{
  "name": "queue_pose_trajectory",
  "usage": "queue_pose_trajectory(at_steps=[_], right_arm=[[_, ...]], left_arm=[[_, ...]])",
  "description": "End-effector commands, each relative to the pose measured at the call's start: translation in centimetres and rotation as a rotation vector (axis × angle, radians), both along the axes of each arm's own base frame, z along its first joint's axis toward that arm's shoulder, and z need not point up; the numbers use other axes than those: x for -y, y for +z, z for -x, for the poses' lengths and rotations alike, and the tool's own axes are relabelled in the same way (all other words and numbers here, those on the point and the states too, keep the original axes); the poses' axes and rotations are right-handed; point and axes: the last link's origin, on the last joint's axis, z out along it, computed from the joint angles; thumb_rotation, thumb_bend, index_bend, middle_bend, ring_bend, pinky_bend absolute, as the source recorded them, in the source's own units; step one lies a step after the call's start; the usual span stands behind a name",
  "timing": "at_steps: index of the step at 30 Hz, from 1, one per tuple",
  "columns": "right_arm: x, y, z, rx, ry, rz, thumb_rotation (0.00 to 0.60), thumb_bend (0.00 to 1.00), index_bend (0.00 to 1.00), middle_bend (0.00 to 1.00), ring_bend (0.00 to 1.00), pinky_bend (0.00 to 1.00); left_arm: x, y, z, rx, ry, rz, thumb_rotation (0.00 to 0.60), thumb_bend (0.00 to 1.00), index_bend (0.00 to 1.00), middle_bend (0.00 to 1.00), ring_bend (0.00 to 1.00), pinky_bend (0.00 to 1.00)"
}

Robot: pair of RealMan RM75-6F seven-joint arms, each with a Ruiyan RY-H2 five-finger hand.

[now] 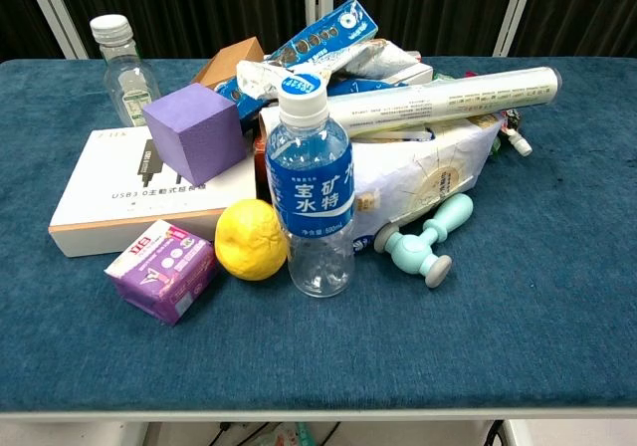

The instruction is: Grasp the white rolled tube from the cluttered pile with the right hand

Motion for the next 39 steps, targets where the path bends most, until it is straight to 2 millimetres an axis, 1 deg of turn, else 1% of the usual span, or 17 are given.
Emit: queue_pose_trajectory(at_steps=[1,5,8,11,14,17,20,23,25,27,31,35,39], right_arm=[[0.1,-0.1,0.0,0.0,-0.003,-0.003,0.6,0.02,0.0,0.0,0.0,0.0],[0.4,-0.3,-0.1,0.003,-0.001,-0.012,0.6,0.02,0.0,0.0,0.0,0.0],[0.8,-0.3,-0.5,0.01,0.015,-0.016,0.6,0.02,0.0,0.0,0.0,0.0],[1.6,-0.4,-1.3,0.019,0.043,-0.026,0.6,0.02,0.0,0.0,0.0,0.0],[3.0,-0.6,-2.4,0.032,0.081,-0.049,0.6,0.02,0.0,0.0,0.0,0.0],[5.1,-1.1,-4.4,0.029,0.146,-0.082,0.6,0.02,0.0,0.0,0.0,0.0],[7.7,-1.8,-6.8,0.025,0.213,-0.118,0.6,0.03,0.0,0.0,0.0,0.0],[10.3,-3.3,-9.7,0.011,0.267,-0.18,0.6,0.05,0.0,0.0,0.0,0.0],[11.4,-4.3,-11.4,0.0,0.295,-0.214,0.6,0.05,0.0,0.0,0.0,0.0],[12.3,-5.7,-12.9,-0.026,0.326,-0.253,0.6,0.06,0.0,0.0,0.0,0.0],[13.8,-8.2,-15.4,-0.039,0.364,-0.306,0.6,0.07,0.0,0.0,0.0,0.0],[14.7,-10.5,-17.7,-0.008,0.398,-0.35,0.6,0.14,0.0,0.02,0.0,0.0],[15.1,-12.0,-19.6,0.022,0.429,-0.372,0.6,0.15,0.0,0.04,0.0,0.01]], left_arm=[[0.0,-0.1,0.0,0.0,-0.001,0.005,0.209,0.05,0.09,0.11,0.14,0.25],[0.0,-0.2,0.0,-0.004,0.002,0.011,0.208,0.05,0.09,0.11,0.14,0.25],[0.1,-0.2,0.0,-0.006,0.003,0.013,0.209,0.05,0.09,0.11,0.14,0.25],[0.0,-0.1,-0.1,-0.009,0.001,0.01,0.209,0.05,0.09,0.11,0.14,0.25],[-0.1,-0.1,-0.3,-0.007,0.002,0.006,0.211,0.06,0.09,0.11,0.14,0.25],[-0.1,-0.1,-0.3,-0.009,0.003,0.009,0.212,0.06,0.09,0.11,0.14,0.25],[-0.1,-0.1,-0.2,-0.015,0.008,0.011,0.216,0.06,0.09,0.11,0.14,0.25],[0.1,-0.3,-0.1,-0.009,0.015,0.011,0.233,0.06,0.09,0.11,0.14,0.25],[0.3,-0.3,-0.1,-0.011,0.017,0.012,0.241,0.06,0.09,0.11,0.14,0.25],[0.4,-0.3,-0.1,-0.013,0.018,0.011,0.241,0.06,0.09,0.11,0.14,0.25],[0.6,-0.2,-0.1,-0.011,0.02,0.006,0.242,0.06,0.09,0.11,0.14,0.25],[0.7,-0.3,0.0,-0.016,0.026,0.014,0.246,0.06,0.09,0.11,0.14,0.25],[0.6,-0.3,-0.1,-0.017,0.024,0.011,0.245,0.06,0.09,0.11,0.14,0.25]])
